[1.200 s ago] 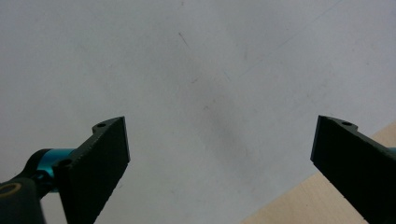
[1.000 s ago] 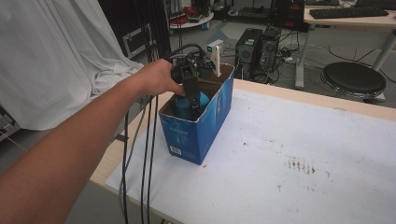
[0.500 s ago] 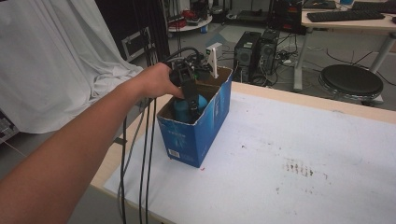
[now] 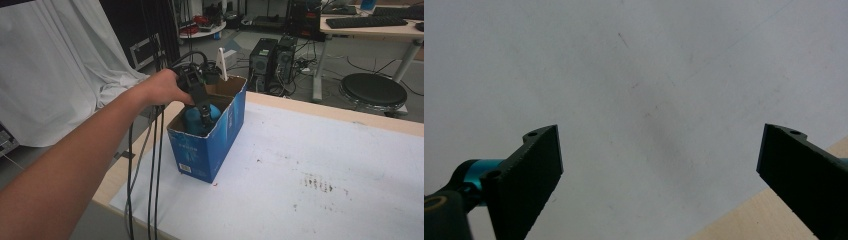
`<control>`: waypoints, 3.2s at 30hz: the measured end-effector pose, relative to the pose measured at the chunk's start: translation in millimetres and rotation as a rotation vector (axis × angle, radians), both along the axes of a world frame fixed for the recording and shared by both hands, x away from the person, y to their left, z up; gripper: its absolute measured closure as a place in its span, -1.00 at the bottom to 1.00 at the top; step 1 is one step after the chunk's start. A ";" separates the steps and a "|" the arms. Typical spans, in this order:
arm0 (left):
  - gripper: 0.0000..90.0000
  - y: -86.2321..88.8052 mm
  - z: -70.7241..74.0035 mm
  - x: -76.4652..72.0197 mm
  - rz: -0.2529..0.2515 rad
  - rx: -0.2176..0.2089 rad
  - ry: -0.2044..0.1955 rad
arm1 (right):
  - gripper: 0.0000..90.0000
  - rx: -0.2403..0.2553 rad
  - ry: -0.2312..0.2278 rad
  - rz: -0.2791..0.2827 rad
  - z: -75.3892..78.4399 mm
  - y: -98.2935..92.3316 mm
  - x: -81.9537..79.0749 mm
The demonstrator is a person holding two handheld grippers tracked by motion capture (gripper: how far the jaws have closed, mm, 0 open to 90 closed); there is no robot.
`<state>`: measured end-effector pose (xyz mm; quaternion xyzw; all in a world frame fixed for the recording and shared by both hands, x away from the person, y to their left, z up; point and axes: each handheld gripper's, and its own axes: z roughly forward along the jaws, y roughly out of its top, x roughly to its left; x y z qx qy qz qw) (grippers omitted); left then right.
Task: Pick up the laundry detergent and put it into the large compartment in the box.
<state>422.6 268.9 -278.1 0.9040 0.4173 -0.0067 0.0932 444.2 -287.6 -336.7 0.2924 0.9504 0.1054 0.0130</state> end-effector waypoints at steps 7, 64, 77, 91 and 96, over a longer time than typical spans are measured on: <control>-0.44 5.6 16.6 -6.4 0.023 -0.044 -0.046 | -0.92 0.004 -0.004 0.005 1.9 -0.1 -1.8; -0.97 -103.3 65.0 -35.5 -0.222 -0.044 -0.145 | -0.92 0.042 -0.056 0.001 20.2 -7.9 -20.3; -0.96 -149.3 58.7 -33.1 -0.243 -0.046 -0.149 | -0.92 0.061 -0.079 0.012 26.8 -7.1 -28.6; -0.96 -188.0 41.3 -53.3 -0.409 -0.065 -0.095 | -0.92 0.066 -0.083 0.039 28.6 0.7 -35.6; -0.96 -197.6 31.6 -60.1 -0.442 -0.047 -0.075 | -0.92 0.070 -0.083 0.049 28.4 3.5 -35.6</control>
